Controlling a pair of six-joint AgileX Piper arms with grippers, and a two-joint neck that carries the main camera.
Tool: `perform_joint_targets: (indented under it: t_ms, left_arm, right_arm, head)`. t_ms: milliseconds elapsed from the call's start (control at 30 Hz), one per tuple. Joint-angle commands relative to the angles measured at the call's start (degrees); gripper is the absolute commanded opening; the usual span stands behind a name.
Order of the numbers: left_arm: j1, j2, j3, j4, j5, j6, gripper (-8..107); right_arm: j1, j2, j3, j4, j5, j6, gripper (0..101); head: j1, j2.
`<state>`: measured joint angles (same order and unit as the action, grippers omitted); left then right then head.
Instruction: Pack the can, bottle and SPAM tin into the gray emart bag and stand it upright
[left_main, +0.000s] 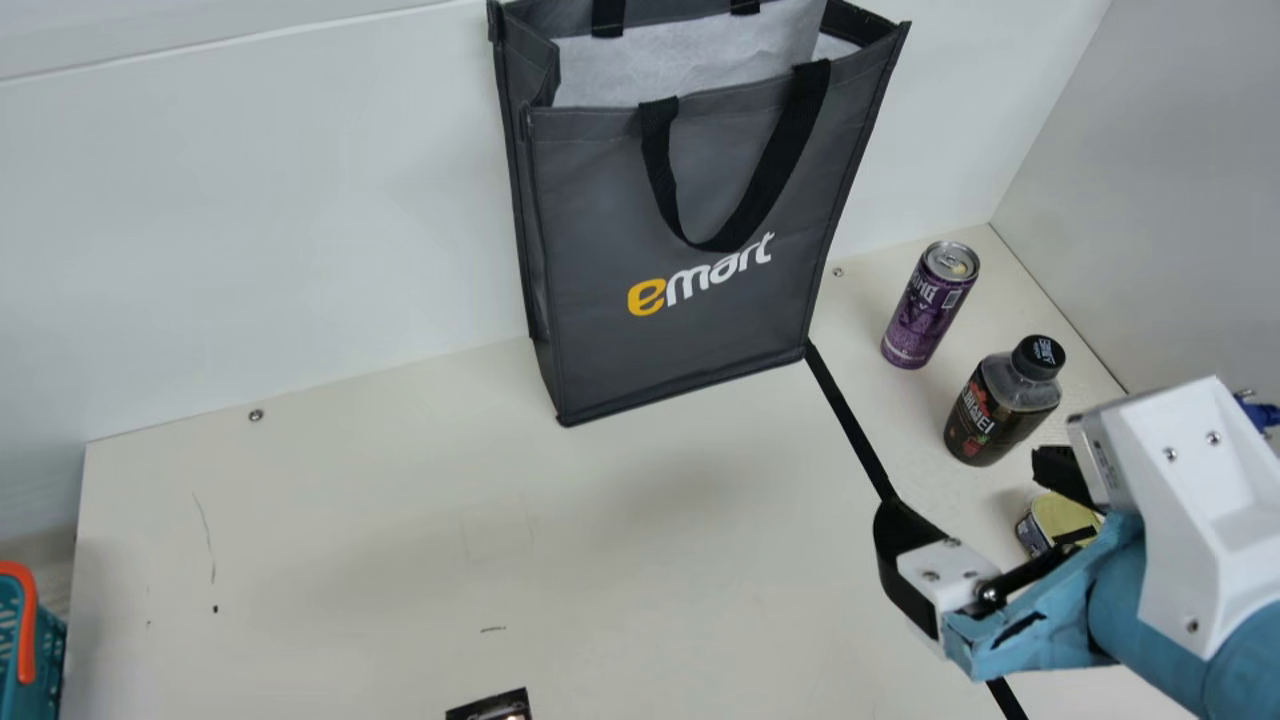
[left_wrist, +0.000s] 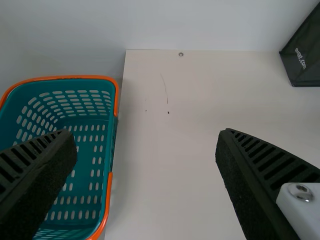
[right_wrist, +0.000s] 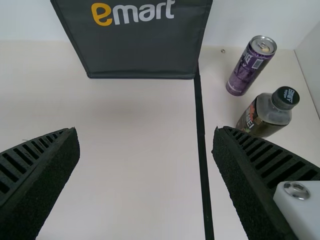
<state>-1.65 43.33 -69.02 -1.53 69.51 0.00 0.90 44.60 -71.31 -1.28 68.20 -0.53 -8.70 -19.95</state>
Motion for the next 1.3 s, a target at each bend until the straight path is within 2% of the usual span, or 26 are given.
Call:
perform_joint_targets:
  t_ms: [0,700,1000,1267]
  left_arm:
    - [0.0,0.0,0.0,0.0,0.0,0.0,90]
    - [0.0,0.0,0.0,0.0,0.0,0.0,90]
    - [0.0,0.0,0.0,0.0,0.0,0.0,90]
    - [0.0,0.0,0.0,0.0,0.0,0.0,90]
  right_arm:
    - [0.0,0.5,-0.4,-0.2,-0.4,-0.4,95]
    - [1.8,7.1,-9.3,-1.6,-0.6,-6.7,95]
    - [1.7,11.1,-14.8,-0.2,0.6,-10.8,95]
    - [-0.9,15.6,-20.0,2.7,0.8,-15.9,95]
  head:
    - [-1.3,0.0]
    - [-1.3,0.0]
    - [-1.3,0.0]
    - [-1.3,0.0]
